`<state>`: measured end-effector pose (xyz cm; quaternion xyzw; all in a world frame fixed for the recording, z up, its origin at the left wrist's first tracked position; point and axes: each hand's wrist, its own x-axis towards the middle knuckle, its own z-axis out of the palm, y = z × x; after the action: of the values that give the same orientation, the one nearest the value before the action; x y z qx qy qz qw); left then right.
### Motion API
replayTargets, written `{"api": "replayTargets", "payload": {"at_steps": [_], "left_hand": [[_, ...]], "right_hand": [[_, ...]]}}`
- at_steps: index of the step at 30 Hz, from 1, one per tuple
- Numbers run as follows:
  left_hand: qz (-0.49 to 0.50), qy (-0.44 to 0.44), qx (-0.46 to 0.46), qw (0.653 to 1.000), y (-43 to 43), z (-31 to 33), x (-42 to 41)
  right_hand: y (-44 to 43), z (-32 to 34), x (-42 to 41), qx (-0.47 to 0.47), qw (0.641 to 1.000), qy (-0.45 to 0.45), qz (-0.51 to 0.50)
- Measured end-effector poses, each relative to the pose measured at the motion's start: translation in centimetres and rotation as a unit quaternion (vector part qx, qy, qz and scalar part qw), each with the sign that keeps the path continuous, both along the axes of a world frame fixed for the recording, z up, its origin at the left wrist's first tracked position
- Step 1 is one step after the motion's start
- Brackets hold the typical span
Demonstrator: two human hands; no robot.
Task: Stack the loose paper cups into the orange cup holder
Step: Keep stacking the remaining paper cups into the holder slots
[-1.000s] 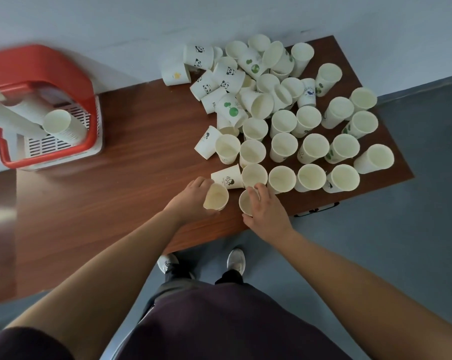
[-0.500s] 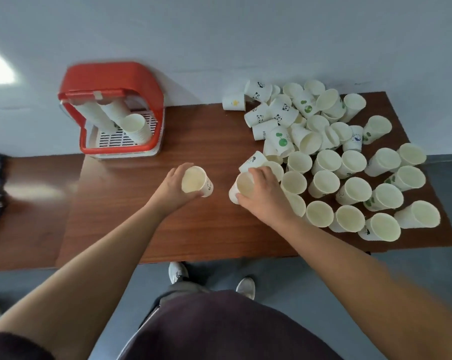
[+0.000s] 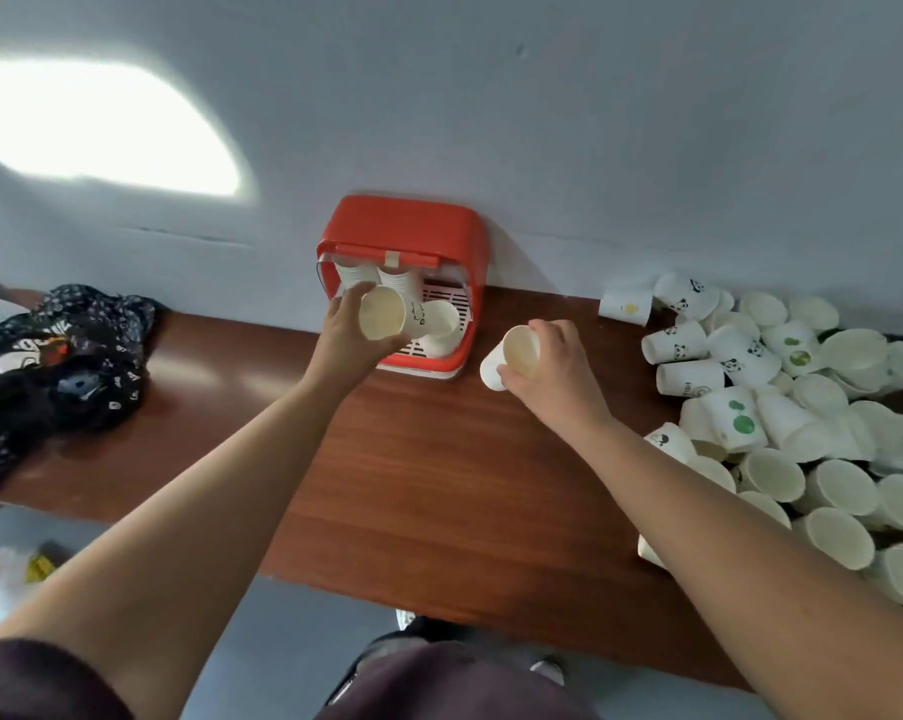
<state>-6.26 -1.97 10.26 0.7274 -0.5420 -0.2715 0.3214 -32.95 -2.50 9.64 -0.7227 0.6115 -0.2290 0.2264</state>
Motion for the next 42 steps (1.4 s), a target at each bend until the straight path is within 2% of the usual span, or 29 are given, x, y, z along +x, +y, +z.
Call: {"api": "replayTargets", "payload": {"at_steps": [10,18,24,27,31,36,42], "left_hand": [[-0.126,-0.02,0.011,0.992,-7.4,-3.2,0.9],[-0.176,0.027,-0.011,0.984,-10.3,-4.8,0.4],[-0.204,-0.032,0.062,0.976,-9.9,-7.9,2.0],[-0.203,-0.013,0.095,0.974,-10.1,-8.6,1.3],[-0.224,-0.002,0.094,0.97,-10.1,-8.8,1.1],[-0.23,0.036,0.142,0.962,-9.9,-9.8,4.4],[-0.143,0.225,0.132,0.955,-8.9,-8.4,4.7]], "right_hand": [[-4.9,-1.1,4.6,-0.018,0.997,-0.019,-0.078],[-6.3,-1.4,5.8,-0.029,0.992,-0.033,-0.115],[-6.7,-1.3,6.7,-0.011,0.992,-0.042,-0.12],[-7.0,-1.2,7.6,0.003,0.993,-0.066,-0.102],[-7.6,-1.0,9.2,0.011,0.993,-0.08,-0.084],[-8.4,-2.4,11.0,0.023,0.998,-0.041,-0.04],[-9.4,-4.0,13.4,0.013,0.997,0.042,0.065]]}}
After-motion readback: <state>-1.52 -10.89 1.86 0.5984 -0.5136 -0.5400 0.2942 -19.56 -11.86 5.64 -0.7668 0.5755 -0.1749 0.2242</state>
